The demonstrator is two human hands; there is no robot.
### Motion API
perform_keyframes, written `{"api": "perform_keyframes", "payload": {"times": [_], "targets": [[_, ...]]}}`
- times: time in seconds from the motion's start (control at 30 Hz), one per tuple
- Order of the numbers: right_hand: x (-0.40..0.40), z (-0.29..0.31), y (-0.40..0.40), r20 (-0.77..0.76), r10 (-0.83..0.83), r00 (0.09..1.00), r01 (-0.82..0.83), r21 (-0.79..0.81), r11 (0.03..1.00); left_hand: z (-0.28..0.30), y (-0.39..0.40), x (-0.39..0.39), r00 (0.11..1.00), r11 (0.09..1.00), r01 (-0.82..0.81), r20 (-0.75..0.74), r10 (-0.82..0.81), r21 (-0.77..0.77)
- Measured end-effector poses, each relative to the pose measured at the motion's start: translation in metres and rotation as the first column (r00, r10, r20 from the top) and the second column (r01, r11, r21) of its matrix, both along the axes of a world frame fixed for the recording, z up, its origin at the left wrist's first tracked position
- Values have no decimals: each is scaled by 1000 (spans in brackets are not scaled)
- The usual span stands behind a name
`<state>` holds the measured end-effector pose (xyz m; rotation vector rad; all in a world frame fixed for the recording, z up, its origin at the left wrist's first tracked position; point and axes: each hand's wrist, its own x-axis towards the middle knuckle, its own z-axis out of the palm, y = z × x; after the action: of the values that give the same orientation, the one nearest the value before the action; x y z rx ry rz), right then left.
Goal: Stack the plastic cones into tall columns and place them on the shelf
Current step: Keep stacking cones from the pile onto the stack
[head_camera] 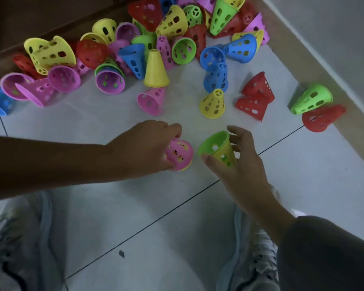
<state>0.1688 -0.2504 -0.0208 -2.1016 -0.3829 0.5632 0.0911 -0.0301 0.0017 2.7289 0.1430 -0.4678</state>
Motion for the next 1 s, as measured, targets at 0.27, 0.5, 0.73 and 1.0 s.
{"api": "perform_keyframes", "payload": {"times": [0.27,0.5,0.73,1.0], "targets": [[3,4,-8,49,-33,998,35,-41,999,-53,-20,8,989,987,-93,104,107,-135],[18,11,-22,100,68,993,-49,-179,983,-74,-54,12,910,869,-313,139,390,-384],[22,3,-16,316,312,896,-226,-281,933,-81,-59,-27,755,662,-512,81,651,-548],[17,-21,10,447,513,733,-390,-343,855,-70,-34,-41,649,503,-605,-17,761,-617]]}}
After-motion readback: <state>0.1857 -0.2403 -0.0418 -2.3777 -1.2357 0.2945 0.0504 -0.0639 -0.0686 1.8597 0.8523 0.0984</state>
